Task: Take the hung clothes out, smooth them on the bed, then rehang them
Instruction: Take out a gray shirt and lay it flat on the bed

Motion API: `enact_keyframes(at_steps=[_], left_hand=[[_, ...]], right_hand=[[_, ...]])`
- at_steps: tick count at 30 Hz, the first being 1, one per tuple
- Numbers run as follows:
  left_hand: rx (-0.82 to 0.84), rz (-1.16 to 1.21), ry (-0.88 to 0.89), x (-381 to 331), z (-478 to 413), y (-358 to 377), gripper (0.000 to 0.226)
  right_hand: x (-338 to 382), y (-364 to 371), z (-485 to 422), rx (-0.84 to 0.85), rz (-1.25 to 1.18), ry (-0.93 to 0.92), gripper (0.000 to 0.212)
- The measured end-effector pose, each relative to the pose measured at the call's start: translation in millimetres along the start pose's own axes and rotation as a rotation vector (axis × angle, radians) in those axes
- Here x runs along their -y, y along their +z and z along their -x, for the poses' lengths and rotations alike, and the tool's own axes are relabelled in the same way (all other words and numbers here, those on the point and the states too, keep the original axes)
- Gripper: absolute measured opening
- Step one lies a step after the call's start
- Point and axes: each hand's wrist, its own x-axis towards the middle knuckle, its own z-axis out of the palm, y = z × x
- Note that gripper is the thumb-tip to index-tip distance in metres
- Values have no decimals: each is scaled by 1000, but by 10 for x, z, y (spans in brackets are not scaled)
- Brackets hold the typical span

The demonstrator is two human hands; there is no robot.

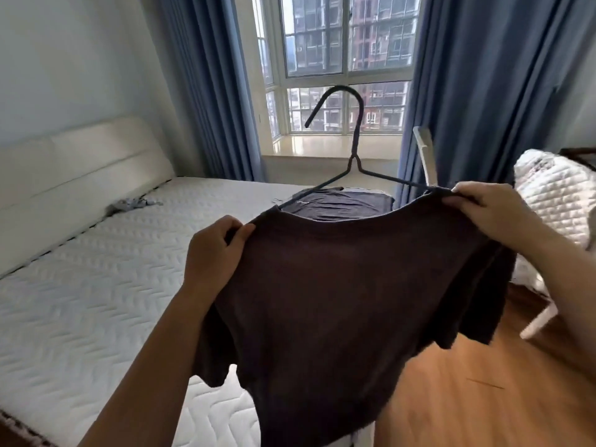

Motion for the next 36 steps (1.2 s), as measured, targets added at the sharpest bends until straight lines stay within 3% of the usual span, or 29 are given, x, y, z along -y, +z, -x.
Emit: enact_keyframes(at_steps=[10,21,27,36], left_hand=[[335,116,43,-775,432,1682,18],[555,192,-47,-1930,946,3669,24],[609,157,-167,-1779,992,3849,23],[270,9,-484,-929,471,3377,22]], right_hand=[[-1623,-550,928,69,31,338,17],[-3595,-1229,1489,134,53,671,16],[-3956,-1014,1050,223,49,571,15],[-3608,340,-472,426,-77,262,17]])
